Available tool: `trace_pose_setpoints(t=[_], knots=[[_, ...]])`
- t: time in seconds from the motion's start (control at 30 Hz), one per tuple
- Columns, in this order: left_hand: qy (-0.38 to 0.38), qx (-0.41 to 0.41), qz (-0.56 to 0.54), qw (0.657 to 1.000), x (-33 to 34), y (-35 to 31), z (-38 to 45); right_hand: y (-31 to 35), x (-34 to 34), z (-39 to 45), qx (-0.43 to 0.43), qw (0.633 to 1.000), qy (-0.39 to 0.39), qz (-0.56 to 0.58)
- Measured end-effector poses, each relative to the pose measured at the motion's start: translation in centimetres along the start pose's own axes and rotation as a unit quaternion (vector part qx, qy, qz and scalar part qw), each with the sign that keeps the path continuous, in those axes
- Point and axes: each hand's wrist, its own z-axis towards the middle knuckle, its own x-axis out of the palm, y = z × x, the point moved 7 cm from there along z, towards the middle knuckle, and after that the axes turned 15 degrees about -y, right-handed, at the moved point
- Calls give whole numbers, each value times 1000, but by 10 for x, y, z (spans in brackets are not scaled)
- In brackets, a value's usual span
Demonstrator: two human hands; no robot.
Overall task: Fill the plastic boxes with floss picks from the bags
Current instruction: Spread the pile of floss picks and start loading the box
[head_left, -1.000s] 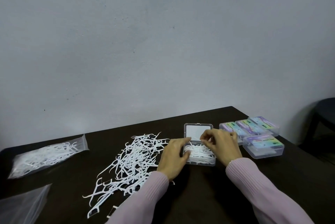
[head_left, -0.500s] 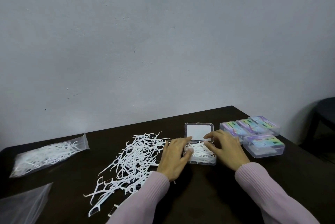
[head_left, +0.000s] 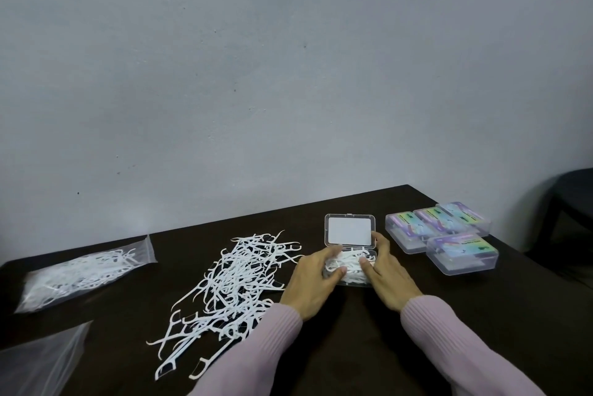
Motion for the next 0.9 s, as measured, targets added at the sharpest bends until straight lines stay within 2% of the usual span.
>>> trace_pose_setpoints(t=[0.17, 0.3, 0.43, 0.63, 0.9], knots=[[-15, -26, -39, 999, 0, 5, 1, -2, 8, 0, 11, 1000, 8, -8], [-53, -40, -53, 996, -5, 13, 2, -1, -5, -1, 35, 996, -56, 58], [-45, -74, -69, 994, -2, 22, 1, -7, -14, -4, 66, 996, -59, 24], [-32, -117, -96, 988, 3, 26, 0, -12, -33, -5, 84, 979, -181, 52], [-61, -87, -58, 993, 0, 23, 1, -11, -32, -5, 53, 981, -176, 56]])
